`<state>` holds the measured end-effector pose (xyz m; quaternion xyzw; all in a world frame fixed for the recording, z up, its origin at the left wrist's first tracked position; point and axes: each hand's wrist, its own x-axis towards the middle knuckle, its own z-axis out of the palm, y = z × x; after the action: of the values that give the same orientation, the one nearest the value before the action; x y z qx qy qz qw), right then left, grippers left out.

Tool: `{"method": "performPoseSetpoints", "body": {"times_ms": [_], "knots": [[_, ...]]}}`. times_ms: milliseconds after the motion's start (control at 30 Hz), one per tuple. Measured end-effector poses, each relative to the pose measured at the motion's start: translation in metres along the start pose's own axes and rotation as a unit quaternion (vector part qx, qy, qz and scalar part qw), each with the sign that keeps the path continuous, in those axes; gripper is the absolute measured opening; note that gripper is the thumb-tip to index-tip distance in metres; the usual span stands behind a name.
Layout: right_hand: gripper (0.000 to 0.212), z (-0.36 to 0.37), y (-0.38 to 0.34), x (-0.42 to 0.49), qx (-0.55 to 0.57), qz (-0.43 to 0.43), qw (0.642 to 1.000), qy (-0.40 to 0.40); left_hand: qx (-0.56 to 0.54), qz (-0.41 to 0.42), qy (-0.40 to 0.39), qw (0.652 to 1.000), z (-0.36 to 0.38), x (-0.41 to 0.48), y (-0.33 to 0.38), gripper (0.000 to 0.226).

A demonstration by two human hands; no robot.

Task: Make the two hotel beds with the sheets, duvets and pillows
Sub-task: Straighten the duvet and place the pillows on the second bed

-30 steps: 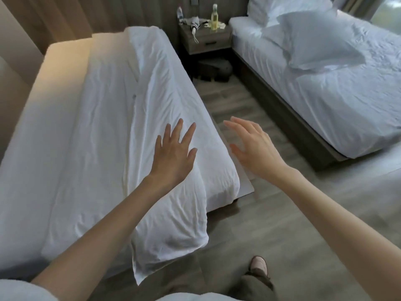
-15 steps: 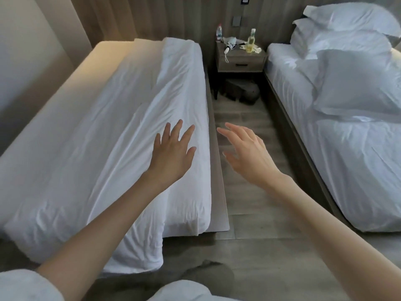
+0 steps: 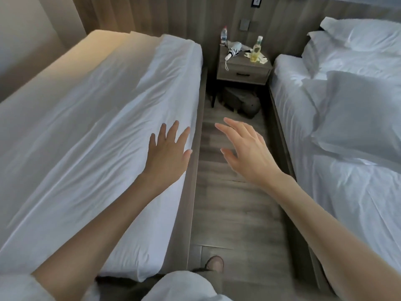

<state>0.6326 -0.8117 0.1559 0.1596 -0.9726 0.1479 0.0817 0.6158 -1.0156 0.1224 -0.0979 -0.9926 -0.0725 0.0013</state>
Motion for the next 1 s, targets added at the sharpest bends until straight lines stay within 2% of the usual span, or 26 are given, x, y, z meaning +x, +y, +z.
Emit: {"method": "performPoseSetpoints", "body": {"times_ms": [200,467,767,1000], "knots": [[0.056,-0.026,0.1,0.066,-0.014,-0.018,1.0,0.008,0.018,0.008,0.01,1.0,-0.011,0.101,0.065,0.058],[0.055,-0.007,0.214,0.196,-0.014,-0.093,0.996,0.001,0.033,-0.058,0.031,0.997,-0.001,0.235,0.106,0.059],[0.053,0.001,0.327,0.378,0.013,-0.228,0.972,-0.062,0.007,-0.218,0.057,0.974,0.017,0.399,0.12,0.058],[0.051,0.02,0.355,0.523,0.038,-0.307,0.944,-0.114,-0.016,-0.315,0.075,0.946,0.024,0.489,0.097,0.056]]}}
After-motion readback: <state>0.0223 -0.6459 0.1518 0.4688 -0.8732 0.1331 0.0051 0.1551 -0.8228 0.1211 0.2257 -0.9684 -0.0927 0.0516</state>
